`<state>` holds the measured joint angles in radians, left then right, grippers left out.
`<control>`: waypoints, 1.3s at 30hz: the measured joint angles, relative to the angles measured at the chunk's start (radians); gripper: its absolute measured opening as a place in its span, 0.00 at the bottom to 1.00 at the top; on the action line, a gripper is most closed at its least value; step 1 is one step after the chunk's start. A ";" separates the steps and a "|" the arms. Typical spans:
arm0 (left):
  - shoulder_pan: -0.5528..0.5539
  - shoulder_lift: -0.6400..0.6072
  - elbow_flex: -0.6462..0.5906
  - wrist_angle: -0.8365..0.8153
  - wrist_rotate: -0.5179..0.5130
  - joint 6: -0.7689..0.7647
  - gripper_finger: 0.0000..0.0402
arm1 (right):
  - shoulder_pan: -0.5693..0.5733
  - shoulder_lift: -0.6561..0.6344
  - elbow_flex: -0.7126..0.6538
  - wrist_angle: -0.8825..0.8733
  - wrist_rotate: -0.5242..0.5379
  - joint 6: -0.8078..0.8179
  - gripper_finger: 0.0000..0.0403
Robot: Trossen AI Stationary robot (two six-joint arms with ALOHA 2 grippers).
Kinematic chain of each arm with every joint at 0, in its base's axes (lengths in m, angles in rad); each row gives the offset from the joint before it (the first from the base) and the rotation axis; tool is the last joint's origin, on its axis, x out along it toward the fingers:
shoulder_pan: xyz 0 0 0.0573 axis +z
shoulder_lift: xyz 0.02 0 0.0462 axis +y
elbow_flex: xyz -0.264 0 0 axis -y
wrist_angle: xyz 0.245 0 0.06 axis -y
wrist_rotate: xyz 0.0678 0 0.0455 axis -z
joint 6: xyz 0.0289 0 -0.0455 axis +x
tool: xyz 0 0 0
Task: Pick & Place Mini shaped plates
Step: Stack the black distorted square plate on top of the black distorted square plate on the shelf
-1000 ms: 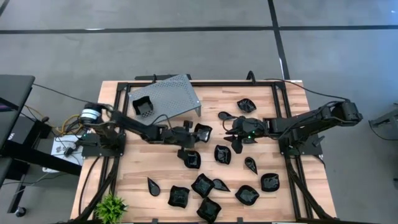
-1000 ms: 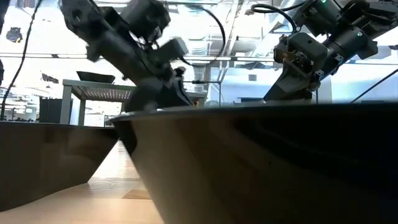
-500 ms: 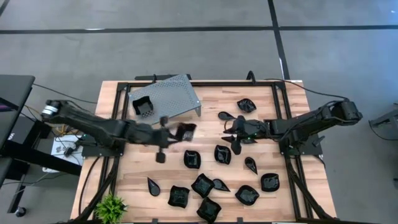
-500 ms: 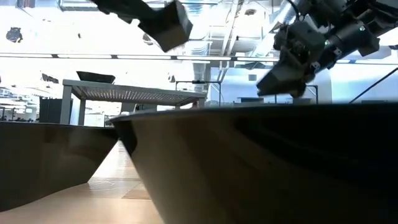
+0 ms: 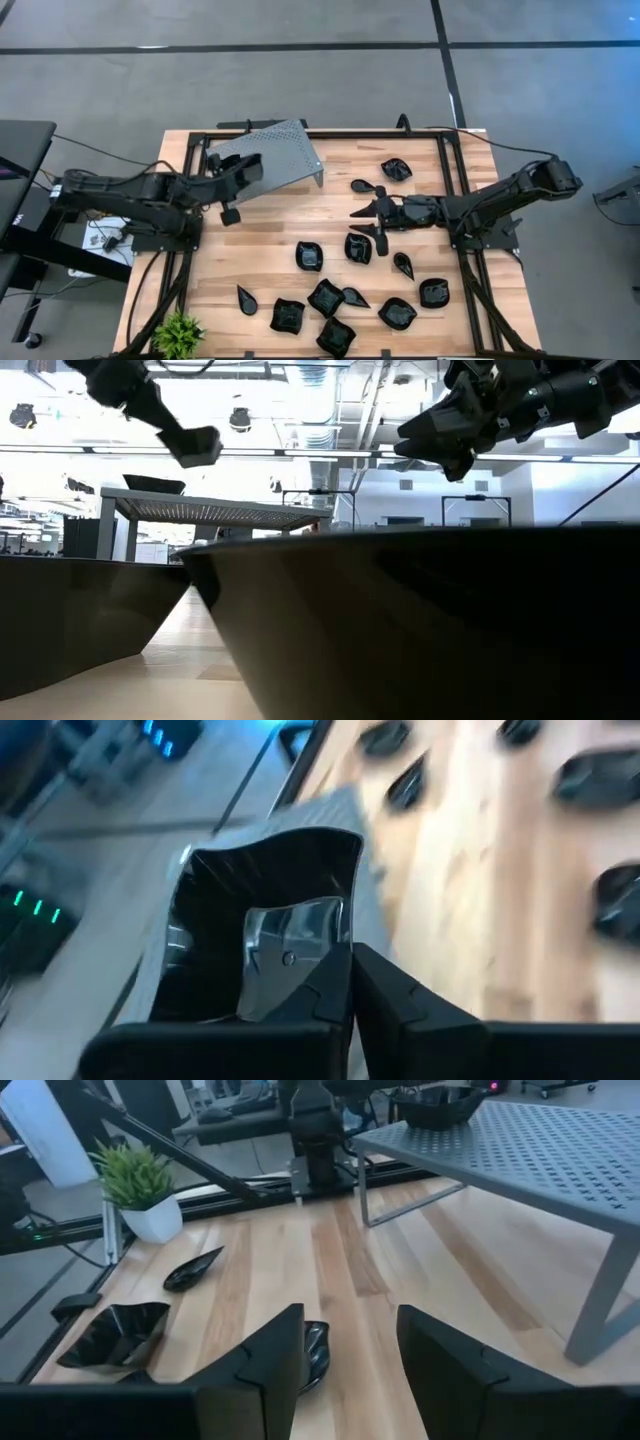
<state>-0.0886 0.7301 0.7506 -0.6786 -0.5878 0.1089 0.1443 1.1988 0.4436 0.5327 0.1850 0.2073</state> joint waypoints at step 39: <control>0.246 0.016 0.004 -0.158 0.088 -0.038 0.19 | -0.001 0.000 0.000 -0.025 -0.001 0.002 0.35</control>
<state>0.1576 0.7466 0.7548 -0.8368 -0.4995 0.0708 0.1429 1.1992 0.4438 0.5076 0.1844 0.2096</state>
